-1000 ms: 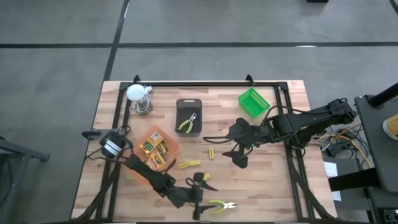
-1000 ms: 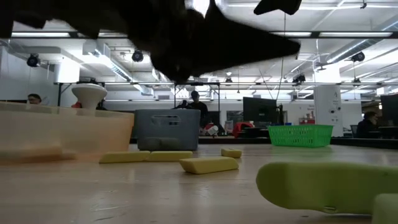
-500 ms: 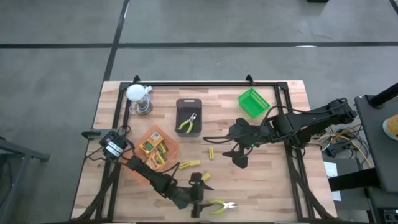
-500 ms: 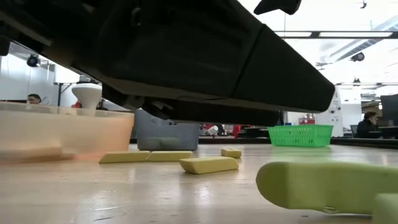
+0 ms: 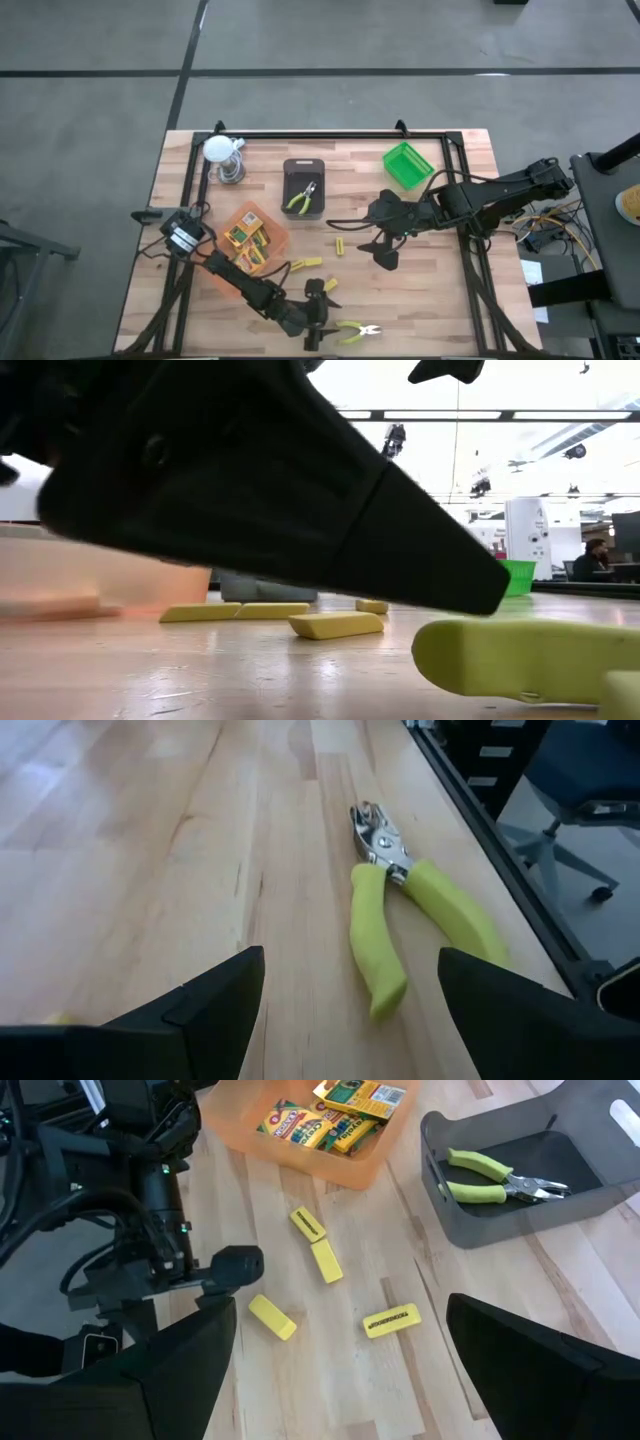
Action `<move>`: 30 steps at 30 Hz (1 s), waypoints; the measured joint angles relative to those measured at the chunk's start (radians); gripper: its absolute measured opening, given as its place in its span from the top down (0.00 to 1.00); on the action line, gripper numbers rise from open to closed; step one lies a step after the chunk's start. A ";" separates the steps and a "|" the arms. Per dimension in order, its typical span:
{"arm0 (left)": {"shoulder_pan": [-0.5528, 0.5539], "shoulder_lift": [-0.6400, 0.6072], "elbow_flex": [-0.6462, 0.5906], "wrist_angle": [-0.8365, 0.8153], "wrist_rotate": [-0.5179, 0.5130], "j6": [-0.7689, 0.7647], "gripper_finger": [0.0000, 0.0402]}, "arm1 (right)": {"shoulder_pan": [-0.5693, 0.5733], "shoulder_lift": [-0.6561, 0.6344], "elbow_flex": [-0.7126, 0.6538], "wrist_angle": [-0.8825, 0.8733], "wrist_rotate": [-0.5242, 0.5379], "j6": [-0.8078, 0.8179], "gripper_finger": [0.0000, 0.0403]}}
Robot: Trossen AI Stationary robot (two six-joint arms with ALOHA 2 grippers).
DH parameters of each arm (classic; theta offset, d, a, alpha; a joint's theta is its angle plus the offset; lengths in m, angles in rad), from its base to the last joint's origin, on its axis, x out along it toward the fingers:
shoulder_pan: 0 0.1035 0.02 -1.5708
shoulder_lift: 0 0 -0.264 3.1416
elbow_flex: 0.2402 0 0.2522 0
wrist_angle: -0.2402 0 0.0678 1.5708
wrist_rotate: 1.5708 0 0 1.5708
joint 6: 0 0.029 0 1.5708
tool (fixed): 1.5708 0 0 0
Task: Pick & Place School Supplies
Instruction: Put the green punch plier into the black bin
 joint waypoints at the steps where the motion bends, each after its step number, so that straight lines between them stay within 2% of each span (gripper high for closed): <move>1: 0.000 0.000 0.000 -0.005 0.002 0.000 0.24 | 0.000 0.000 0.000 0.000 0.000 0.000 0.12; 6: 0.000 0.000 0.000 -0.031 0.036 -0.014 0.24 | 0.000 0.000 0.000 0.000 0.000 0.000 0.12; 22: 0.001 -0.013 -0.001 -0.055 0.035 -0.021 0.24 | 0.000 0.000 0.000 0.000 0.000 0.000 0.12; 30: 0.001 -0.062 -0.005 0.023 -0.057 0.001 0.24 | 0.000 0.000 0.000 0.000 0.000 0.000 0.12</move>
